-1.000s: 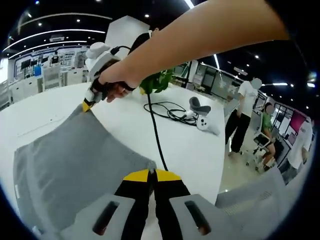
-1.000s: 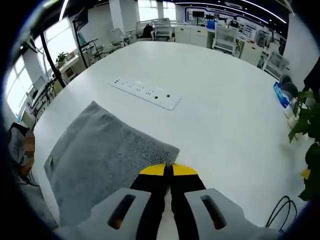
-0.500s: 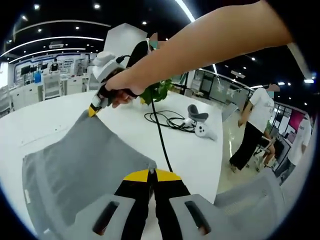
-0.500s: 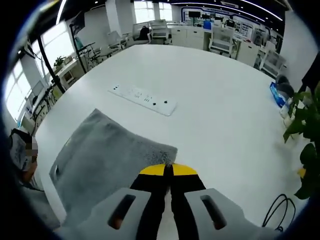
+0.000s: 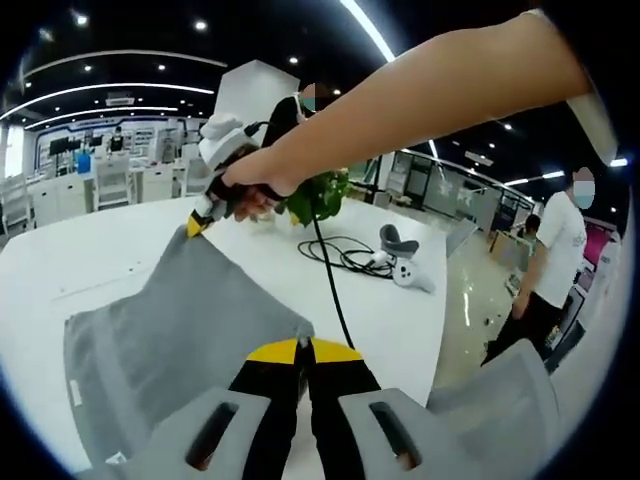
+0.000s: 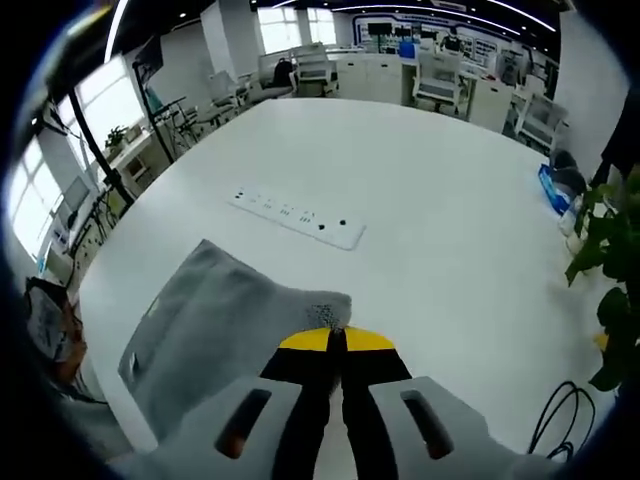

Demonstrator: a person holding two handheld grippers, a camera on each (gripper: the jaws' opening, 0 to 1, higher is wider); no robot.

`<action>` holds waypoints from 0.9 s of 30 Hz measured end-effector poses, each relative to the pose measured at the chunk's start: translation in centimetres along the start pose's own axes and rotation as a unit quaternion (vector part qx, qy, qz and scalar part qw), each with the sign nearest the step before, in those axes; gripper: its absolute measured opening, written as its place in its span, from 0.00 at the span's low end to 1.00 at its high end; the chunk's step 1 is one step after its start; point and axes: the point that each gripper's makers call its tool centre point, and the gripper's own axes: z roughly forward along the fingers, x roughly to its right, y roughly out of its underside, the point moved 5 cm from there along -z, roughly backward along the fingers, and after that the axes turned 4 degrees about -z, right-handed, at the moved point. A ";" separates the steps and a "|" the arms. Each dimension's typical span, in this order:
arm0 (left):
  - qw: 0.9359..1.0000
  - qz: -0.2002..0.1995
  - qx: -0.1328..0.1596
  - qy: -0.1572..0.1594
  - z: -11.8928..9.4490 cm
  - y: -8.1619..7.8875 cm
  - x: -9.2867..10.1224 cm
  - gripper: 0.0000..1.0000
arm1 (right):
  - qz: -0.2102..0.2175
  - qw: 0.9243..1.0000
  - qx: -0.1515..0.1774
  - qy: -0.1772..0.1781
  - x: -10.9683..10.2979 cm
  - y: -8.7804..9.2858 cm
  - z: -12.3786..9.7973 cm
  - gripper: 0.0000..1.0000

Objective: Fold the towel on the table until its edges align and the towel forms a compact rectangular stack.

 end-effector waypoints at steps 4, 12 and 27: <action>1.000 -0.004 0.014 -0.007 -0.9 -0.5 -0.5 0.02 | 0.004 1.000 0.003 0.000 -0.7 -1.0 -0.3 0.00; 0.999 -0.010 0.036 -0.025 -3.1 -0.7 -1.6 0.02 | 0.012 1.000 0.007 0.004 -2.4 -3.0 -0.2 0.00; 0.997 -0.018 0.062 -0.050 -6.5 -1.3 -3.8 0.02 | 0.017 1.000 0.016 0.005 -5.6 -6.1 1.3 0.00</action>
